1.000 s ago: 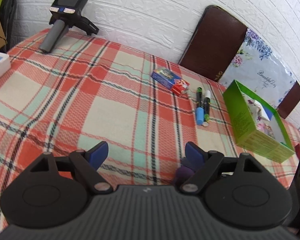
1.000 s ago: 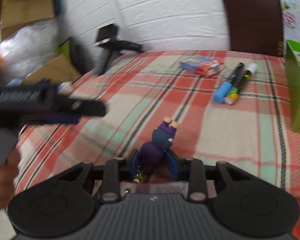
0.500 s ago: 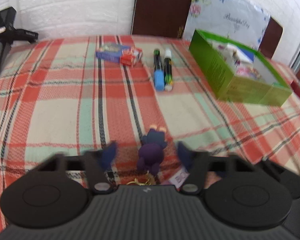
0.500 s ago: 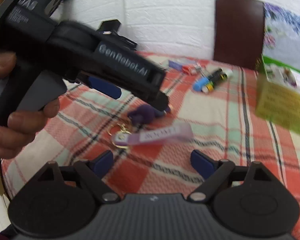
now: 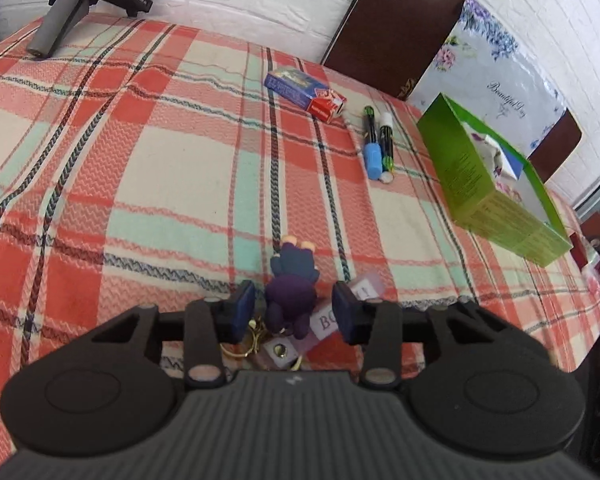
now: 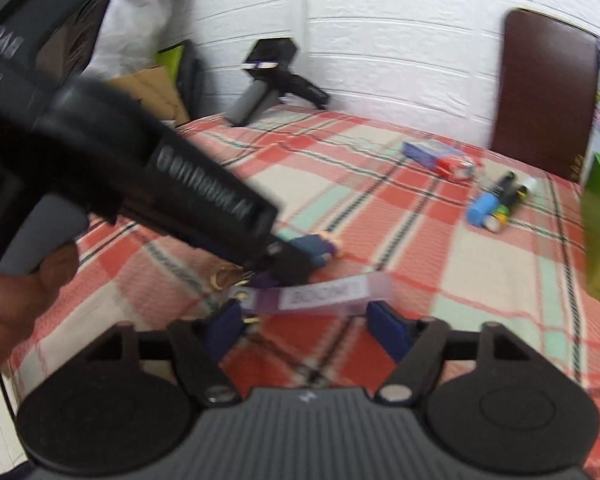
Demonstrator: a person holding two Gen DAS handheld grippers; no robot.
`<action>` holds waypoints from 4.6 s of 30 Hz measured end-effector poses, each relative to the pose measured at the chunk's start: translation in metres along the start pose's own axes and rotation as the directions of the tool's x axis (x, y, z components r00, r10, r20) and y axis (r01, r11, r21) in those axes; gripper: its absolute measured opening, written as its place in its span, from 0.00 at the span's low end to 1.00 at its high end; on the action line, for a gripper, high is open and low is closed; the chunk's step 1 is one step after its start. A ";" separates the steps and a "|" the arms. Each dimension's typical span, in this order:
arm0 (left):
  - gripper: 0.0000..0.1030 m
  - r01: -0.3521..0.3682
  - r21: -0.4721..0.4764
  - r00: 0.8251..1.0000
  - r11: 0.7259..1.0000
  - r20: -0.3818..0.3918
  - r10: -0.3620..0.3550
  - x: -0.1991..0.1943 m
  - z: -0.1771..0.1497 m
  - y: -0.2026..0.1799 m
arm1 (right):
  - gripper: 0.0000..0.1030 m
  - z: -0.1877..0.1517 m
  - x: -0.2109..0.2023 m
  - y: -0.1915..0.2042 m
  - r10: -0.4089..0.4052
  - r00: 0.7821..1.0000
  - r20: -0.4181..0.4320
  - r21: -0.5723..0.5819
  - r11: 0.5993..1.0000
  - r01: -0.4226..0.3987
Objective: Organize objects
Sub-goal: 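Carry the keychain with the right gripper and release it into the box, then move the right gripper back to the blue marker and grasp it, then lift the blue-capped marker with the right gripper and drop it into the box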
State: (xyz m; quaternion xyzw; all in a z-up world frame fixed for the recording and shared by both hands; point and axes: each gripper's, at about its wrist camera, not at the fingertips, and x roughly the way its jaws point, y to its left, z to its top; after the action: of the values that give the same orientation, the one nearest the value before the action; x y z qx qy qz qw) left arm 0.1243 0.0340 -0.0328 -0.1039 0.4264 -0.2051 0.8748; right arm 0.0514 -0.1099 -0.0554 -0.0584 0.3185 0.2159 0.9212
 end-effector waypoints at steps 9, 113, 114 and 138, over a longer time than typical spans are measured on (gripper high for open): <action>0.25 -0.021 0.075 1.000 0.997 0.006 0.020 -0.002 0.007 -0.023 | 0.37 0.010 0.007 -0.010 -0.008 1.000 0.022 0.039 0.999 0.007; 0.80 -0.368 0.096 0.908 0.925 0.253 0.335 0.018 -0.001 0.017 | 0.30 0.079 0.047 -0.111 -0.362 0.932 0.008 0.300 0.890 0.343; 0.81 -0.369 0.099 0.907 0.924 0.254 0.335 0.018 -0.001 0.017 | 0.30 0.081 0.056 -0.116 -0.368 0.930 -0.007 0.300 0.886 0.353; 0.82 -0.239 -0.017 0.952 0.971 0.192 0.238 -0.009 0.012 0.022 | 0.33 0.064 0.094 -0.081 -0.519 0.854 0.031 -0.272 0.818 0.507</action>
State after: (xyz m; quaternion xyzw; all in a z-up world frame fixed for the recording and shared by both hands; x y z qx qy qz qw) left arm 0.1349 0.0574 -0.0271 -0.0682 0.3485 -0.0884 0.9307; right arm 0.1888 -0.1336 -0.0641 -0.2719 0.2788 0.0000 0.9210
